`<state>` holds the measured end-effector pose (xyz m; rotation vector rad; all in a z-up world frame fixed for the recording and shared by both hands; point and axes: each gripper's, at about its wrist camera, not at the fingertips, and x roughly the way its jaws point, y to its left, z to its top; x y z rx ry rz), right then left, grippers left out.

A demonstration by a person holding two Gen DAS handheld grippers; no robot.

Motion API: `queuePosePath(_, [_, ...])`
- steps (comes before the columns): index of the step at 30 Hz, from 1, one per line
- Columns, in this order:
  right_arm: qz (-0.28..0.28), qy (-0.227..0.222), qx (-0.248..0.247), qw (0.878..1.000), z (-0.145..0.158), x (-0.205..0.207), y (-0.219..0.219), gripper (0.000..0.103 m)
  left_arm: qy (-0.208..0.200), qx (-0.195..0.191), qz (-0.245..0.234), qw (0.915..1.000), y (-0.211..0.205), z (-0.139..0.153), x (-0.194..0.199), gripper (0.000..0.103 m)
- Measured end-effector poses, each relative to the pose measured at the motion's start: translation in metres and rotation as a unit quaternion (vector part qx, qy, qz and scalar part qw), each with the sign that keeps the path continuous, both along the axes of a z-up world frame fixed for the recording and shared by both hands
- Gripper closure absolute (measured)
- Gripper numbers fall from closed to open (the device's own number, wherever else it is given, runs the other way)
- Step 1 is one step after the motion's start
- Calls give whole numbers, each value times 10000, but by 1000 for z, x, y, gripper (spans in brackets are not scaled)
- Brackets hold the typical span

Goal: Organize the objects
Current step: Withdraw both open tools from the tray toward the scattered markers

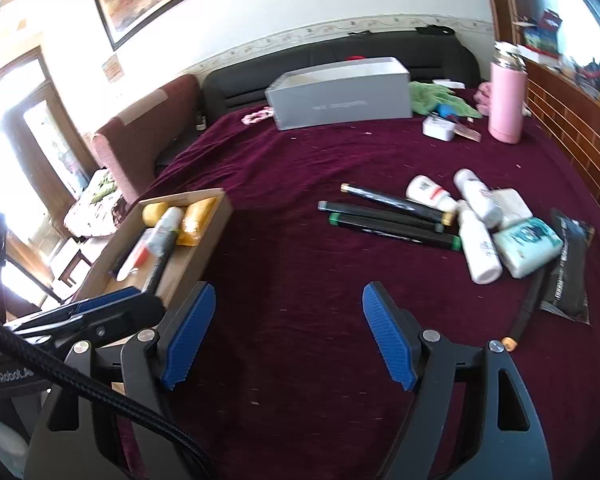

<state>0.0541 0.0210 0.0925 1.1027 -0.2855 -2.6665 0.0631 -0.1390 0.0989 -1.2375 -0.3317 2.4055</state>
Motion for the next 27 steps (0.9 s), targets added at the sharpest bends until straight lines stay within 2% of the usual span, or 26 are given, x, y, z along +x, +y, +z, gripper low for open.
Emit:
queuePosePath(6, [-367, 51, -84, 9993, -4, -11, 48, 26, -99, -54, -100, 9999, 23, -3, -10, 51])
queuePosePath(13, [-1152, 325, -499, 9916, 5, -35, 137, 26, -248, 32, 11, 9997, 51, -10, -43, 52])
queuePosePath(18, [-1354, 569, -922, 9849, 3, -46, 177, 25, -113, -196, -15, 9997, 87, -11, -79, 52])
queuePosePath(21, [-1463, 725, -1207, 9792, -11, -43, 195, 23, 80, -431, -90, 9990, 109, -12, -105, 52])
queuePosePath(24, [-1659, 364, -1593, 9725, -29, -48, 216, 23, 104, -666, -184, 9976, 132, -26, -137, 52])
queuePosePath(25, [-1670, 374, -1810, 9685, -30, -47, 223, 23, 67, -719, -209, 9972, 138, -31, -147, 52])
queuePosePath(27, [-1752, 451, -1910, 9648, -28, -43, 230, 23, 29, -815, -258, 9963, 150, -40, -164, 52])
